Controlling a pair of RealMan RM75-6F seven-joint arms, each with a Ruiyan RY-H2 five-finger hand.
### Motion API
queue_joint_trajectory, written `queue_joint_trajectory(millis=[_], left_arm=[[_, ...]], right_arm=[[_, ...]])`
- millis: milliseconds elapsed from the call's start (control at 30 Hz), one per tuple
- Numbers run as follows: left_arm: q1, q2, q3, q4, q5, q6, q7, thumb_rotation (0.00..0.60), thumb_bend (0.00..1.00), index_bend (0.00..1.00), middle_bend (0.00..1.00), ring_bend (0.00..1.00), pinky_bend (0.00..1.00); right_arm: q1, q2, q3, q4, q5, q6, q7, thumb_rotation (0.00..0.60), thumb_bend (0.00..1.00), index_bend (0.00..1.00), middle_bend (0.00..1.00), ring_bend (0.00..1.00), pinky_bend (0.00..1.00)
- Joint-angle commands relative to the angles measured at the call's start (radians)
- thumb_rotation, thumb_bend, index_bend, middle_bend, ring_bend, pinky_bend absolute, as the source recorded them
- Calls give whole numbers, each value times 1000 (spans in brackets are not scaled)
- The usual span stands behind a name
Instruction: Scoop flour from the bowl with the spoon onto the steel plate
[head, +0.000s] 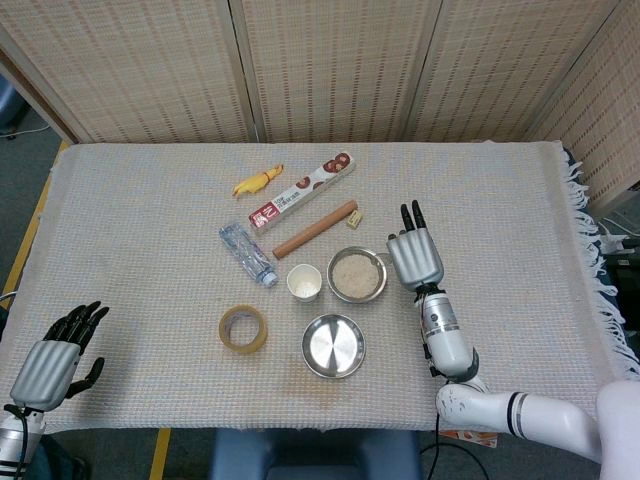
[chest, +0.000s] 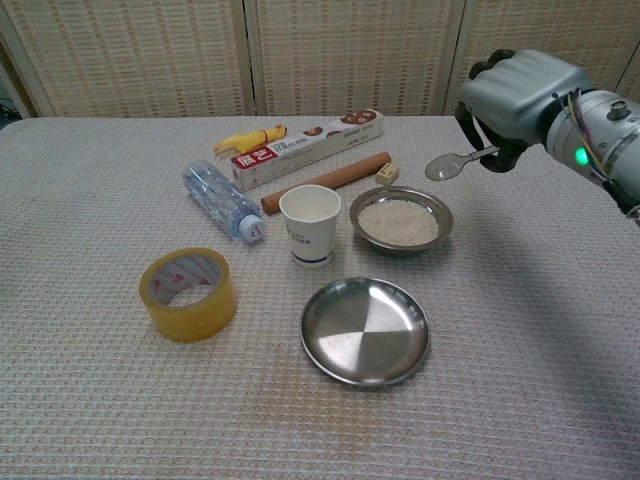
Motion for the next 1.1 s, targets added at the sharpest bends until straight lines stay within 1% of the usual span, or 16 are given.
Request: queue_joint_trajectory(millis=[33, 200, 400, 700, 867, 1100], left_arm=[[1, 2, 0, 0, 2, 4, -6, 600, 450, 0, 0, 37, 158], [-1, 4, 1, 4, 0, -3, -14, 600, 449, 0, 0, 37, 158], [-4, 4, 2, 6, 0, -9, -18, 600, 449, 0, 0, 37, 158], [-6, 5, 5, 5, 0, -16, -19, 600, 449, 0, 0, 39, 161], [-6, 4, 4, 1, -3, -17, -11, 600, 449, 0, 0, 41, 162], [-7, 3, 4, 2, -6, -23, -7, 600, 448, 0, 0, 40, 162]], right_arm=[[72, -64, -9, 81, 62, -20, -79, 600, 381, 943, 573, 42, 0], [111, -107, -38, 137, 95, -29, -116, 600, 382, 945, 574, 43, 0], [140, -141, -67, 174, 123, -39, -141, 600, 382, 951, 578, 50, 0], [159, -167, -83, 206, 158, -60, -103, 600, 383, 953, 580, 57, 0], [165, -171, -85, 209, 184, -78, -78, 600, 384, 953, 580, 59, 0], [167, -155, -48, 161, 265, -121, 6, 600, 384, 954, 581, 67, 0]])
